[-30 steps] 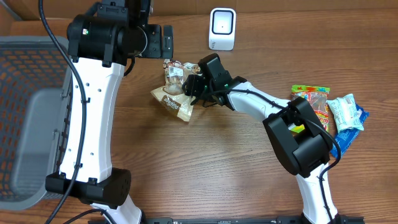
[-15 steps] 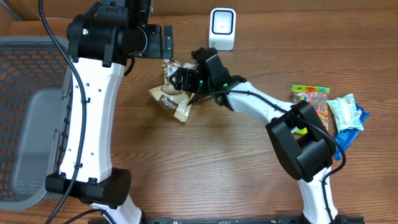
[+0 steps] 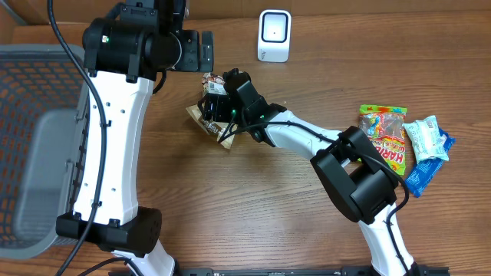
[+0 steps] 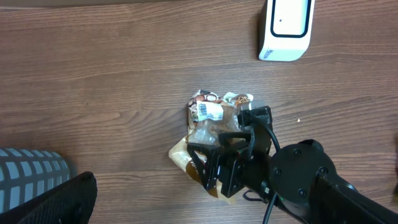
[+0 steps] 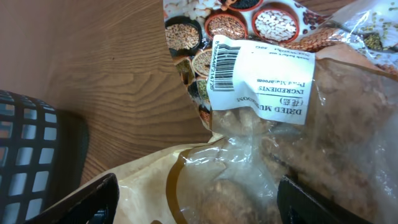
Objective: Scan the item barcode
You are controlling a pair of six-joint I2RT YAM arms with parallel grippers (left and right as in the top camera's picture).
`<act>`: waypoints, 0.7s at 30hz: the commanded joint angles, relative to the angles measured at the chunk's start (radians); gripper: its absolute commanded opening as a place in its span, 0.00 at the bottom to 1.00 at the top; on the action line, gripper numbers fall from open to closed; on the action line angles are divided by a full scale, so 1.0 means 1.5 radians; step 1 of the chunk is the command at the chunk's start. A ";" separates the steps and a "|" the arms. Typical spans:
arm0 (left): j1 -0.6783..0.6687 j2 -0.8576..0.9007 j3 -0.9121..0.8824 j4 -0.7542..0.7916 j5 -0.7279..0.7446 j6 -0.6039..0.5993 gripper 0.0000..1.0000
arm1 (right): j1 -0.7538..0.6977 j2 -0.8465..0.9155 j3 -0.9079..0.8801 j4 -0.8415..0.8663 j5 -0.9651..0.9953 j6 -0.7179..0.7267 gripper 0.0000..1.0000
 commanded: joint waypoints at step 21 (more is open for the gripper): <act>0.002 0.006 -0.002 0.002 -0.004 0.013 1.00 | -0.055 -0.032 0.013 -0.275 0.005 0.017 0.74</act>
